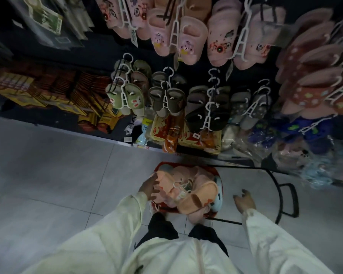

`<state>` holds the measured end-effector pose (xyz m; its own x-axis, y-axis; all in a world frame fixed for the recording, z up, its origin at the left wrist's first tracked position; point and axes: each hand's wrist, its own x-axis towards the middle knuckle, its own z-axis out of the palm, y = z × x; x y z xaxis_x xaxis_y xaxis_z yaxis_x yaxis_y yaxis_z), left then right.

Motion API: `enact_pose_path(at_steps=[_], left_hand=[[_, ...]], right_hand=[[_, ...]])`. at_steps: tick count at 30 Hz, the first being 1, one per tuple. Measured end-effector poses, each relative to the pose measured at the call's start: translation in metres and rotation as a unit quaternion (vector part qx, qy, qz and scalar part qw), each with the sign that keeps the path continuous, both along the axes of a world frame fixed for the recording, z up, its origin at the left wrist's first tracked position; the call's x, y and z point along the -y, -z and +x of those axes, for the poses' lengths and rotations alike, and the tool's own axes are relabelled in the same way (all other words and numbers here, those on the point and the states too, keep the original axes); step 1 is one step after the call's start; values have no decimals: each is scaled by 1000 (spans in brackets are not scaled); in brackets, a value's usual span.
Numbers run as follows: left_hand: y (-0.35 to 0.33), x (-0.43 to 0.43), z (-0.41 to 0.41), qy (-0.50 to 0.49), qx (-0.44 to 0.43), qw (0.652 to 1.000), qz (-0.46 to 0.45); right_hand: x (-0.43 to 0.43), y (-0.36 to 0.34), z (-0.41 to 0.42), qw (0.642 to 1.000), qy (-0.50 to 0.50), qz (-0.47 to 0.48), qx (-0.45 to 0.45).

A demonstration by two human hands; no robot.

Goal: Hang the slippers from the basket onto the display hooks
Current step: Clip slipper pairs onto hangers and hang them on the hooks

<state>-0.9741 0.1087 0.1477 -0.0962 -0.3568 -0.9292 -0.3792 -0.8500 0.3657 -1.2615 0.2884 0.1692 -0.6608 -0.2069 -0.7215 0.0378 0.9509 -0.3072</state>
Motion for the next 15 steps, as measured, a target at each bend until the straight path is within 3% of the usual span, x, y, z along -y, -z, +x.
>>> enact_pose_path(at_steps=[9,15], left_hand=[[32,20,3,147,49,988,2],[78,4,7,262,80,961,-44]], right_hand=[[21,23,69,996,-56,3,66],[19,97,75,978,-191,54,70]])
